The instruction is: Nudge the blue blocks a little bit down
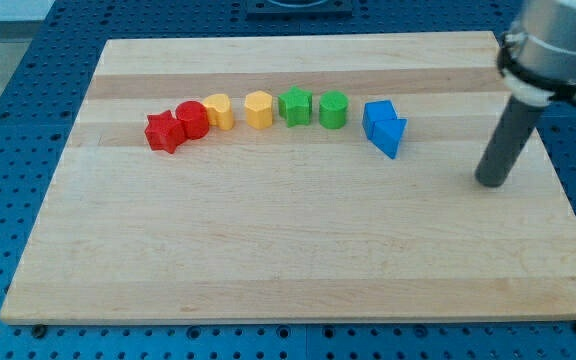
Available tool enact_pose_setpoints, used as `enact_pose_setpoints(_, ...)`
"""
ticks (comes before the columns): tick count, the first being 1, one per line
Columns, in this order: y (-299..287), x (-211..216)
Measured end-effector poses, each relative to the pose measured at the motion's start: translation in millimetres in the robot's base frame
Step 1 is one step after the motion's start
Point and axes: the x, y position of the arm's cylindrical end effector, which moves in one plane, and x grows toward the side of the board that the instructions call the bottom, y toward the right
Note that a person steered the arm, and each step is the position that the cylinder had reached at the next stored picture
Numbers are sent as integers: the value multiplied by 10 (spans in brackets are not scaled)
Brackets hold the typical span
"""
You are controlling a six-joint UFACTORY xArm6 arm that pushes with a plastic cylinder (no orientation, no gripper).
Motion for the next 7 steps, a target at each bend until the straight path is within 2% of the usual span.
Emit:
enact_pose_setpoints(1, -169, -516)
enact_pose_setpoints(3, -780, -1071)
enact_pose_setpoints(5, -1330, -1192)
enact_pose_setpoints(7, -1444, -1063)
